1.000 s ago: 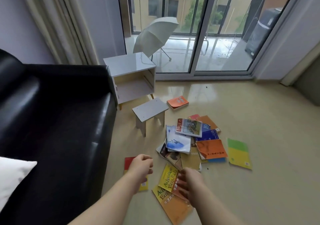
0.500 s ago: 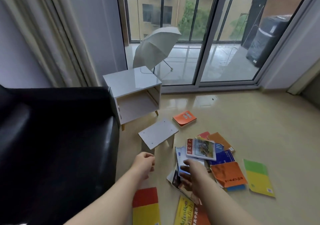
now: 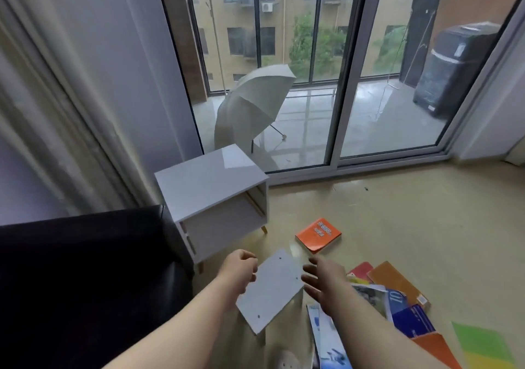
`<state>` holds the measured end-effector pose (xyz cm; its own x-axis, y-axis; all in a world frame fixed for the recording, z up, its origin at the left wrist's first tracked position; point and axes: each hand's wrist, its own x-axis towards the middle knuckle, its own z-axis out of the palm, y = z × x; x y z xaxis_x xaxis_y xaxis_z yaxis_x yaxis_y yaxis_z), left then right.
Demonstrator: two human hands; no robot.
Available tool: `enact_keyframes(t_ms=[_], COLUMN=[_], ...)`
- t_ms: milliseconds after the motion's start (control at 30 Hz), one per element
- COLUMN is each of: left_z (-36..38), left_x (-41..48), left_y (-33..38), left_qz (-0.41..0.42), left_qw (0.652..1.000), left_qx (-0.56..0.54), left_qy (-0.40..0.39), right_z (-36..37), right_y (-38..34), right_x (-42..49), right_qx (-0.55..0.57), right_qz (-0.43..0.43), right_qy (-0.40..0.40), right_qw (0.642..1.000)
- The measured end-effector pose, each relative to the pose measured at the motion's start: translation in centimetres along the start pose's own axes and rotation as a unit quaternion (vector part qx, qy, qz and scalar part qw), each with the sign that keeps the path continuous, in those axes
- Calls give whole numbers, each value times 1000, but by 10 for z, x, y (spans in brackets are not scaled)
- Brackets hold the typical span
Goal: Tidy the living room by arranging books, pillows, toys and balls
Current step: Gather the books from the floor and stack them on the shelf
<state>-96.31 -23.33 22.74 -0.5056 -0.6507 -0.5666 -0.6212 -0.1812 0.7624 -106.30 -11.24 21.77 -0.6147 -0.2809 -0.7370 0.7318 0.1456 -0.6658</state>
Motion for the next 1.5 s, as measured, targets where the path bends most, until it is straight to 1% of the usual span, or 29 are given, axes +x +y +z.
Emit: enact_keyframes(t_ms=[100, 200, 333, 433, 533, 600, 700, 800, 933, 1033, 1100, 1267, 1400, 1500], left_z=[22, 37, 49, 70, 108, 135, 160, 164, 177, 190, 206, 234, 240, 242], left_x=[53, 95, 134, 155, 171, 181, 195, 217, 263, 304, 346, 452, 518, 550], left_y=[51, 98, 142, 179, 213, 224, 229, 236, 263, 283, 303, 342, 361, 369], left_qz=[8, -3, -2, 17, 48, 47, 13, -10, -5, -7, -6, 0, -20, -25], left_qw=[1000, 1000, 1000, 999, 996, 994, 992, 991, 990, 986, 981, 963, 948, 942], left_qx=[5, 3, 15, 28, 29, 33, 27, 36, 50, 62, 75, 137, 192, 206], left_qy=[-13, -20, -20, -23, -65, -98, -126, -131, -133, -156, -181, -231, -254, -262], right_z=[15, 15, 6, 0, -9, -19, -37, -45, -48, -42, -36, -3, 29, 40], right_y=[-50, -90, -131, -160, -180, -186, -189, -199, -233, -258, -275, -317, -347, -358], right_x=[48, 89, 121, 141, 159, 168, 183, 196, 224, 257, 295, 382, 430, 457], right_qx=[-2, -10, -11, 5, 24, 41, 76, 108, 131, 142, 148, 173, 182, 192], right_qz=[-1, 12, 14, 10, 1, 6, 33, 41, 15, 15, 19, 58, 101, 105], right_qy=[-6, 22, 54, 61, 75, 93, 125, 153, 175, 196, 220, 272, 278, 290], right_qw=[1000, 1000, 998, 998, 997, 995, 989, 981, 976, 970, 964, 945, 938, 932])
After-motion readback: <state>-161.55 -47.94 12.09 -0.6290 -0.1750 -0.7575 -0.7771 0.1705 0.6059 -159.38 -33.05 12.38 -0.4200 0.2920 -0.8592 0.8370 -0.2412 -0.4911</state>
